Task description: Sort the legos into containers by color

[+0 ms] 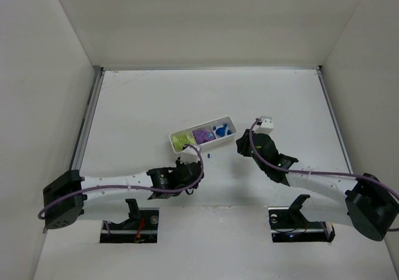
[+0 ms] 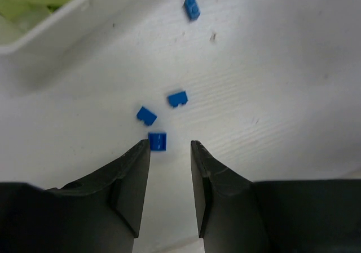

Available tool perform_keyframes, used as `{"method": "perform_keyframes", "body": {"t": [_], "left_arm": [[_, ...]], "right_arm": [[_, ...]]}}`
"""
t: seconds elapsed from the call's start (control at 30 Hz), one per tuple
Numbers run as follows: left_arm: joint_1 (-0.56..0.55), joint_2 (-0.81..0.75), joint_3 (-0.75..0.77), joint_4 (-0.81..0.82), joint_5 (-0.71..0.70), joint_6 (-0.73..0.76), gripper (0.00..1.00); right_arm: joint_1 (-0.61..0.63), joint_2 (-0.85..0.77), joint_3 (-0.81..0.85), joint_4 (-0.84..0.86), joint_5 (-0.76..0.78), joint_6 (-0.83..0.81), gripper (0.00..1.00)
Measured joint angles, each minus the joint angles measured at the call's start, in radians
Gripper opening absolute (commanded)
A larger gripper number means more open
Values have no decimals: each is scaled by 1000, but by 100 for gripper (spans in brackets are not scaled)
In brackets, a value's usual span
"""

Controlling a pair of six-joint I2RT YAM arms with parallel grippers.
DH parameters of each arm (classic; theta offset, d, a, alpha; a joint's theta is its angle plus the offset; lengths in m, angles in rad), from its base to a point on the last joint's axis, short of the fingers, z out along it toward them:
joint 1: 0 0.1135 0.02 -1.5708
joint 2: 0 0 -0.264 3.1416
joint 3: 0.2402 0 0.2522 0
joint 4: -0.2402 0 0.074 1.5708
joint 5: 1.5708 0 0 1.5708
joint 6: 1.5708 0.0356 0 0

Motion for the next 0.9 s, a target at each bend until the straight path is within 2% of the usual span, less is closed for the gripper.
{"method": "perform_keyframes", "body": {"t": [0.2, 0.53, 0.7, 0.9], "left_arm": [[-44, 57, -28, -11, -2, -37, 35], [-42, 153, -28, 27, -14, -43, 33], [-39, 175, -28, 35, -24, -42, 28], [-27, 177, -33, 60, -27, -42, 17]], "right_arm": [[4, 24, 8, 4, -2, 0, 39], [49, 59, 33, 15, -10, -9, 39], [58, 59, 37, 16, -11, -11, 39], [98, 92, 60, 15, -12, -22, 41]]}}
